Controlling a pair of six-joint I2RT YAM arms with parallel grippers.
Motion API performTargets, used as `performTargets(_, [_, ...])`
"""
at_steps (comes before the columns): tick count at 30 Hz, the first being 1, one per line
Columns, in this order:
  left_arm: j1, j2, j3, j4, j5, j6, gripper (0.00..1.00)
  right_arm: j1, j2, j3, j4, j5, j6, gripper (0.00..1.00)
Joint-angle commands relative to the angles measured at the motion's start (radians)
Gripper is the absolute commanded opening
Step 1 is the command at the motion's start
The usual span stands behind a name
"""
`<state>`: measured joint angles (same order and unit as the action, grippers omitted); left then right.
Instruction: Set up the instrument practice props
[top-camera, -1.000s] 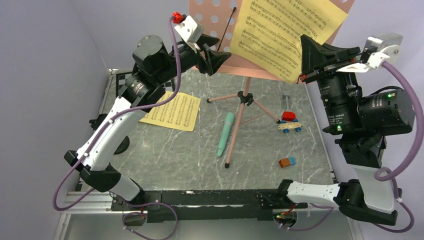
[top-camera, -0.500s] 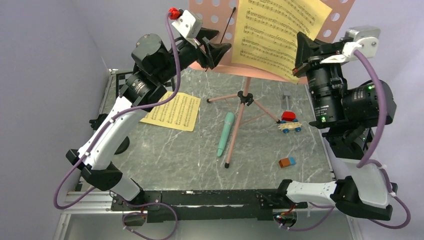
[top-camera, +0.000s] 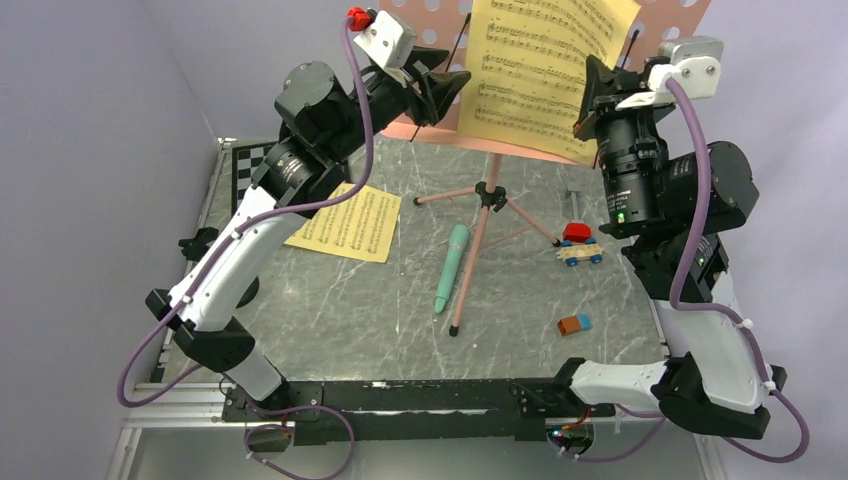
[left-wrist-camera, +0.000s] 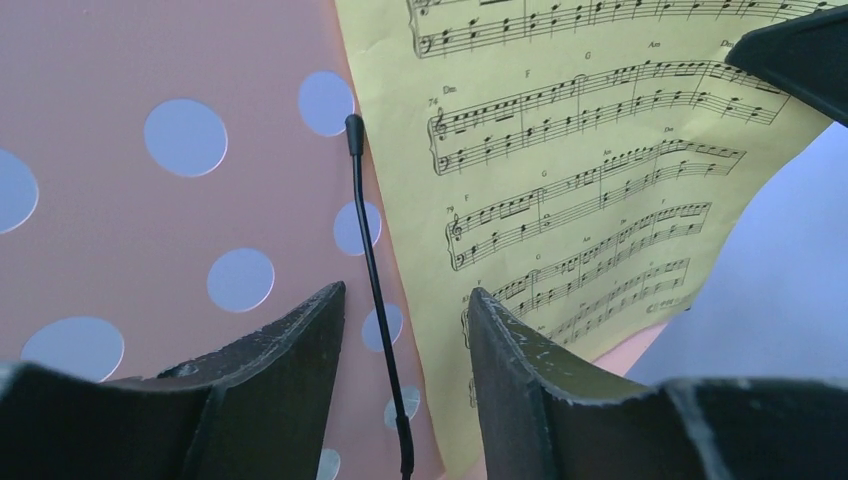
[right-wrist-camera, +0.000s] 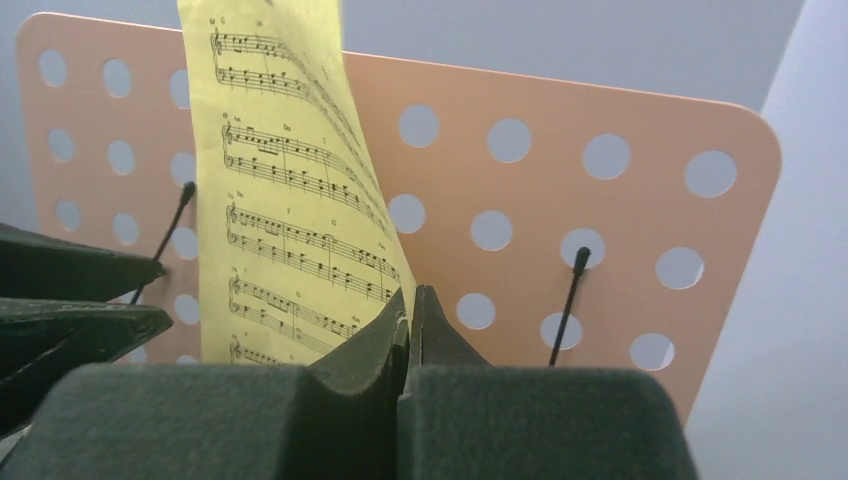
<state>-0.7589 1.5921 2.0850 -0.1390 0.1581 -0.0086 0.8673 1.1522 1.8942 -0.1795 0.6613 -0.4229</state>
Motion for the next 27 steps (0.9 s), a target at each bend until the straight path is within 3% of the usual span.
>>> performTargets(1, [-0.021,0.034,0.06,0.013,-0.08,0.057,0.52,-0.073,-0.002,0.014,-0.022,-0.061,0.06,0.0])
performTargets(14, [-0.042,0.025,0.026,0.056,-0.155,0.096,0.19,-0.156,-0.002,0.001,-0.042,-0.136,0.119,0.0])
performTargets(27, [-0.041,-0.136,-0.249,0.354,-0.12,0.068,0.0,-0.171,0.029,0.021,-0.055,-0.206,0.164,0.0])
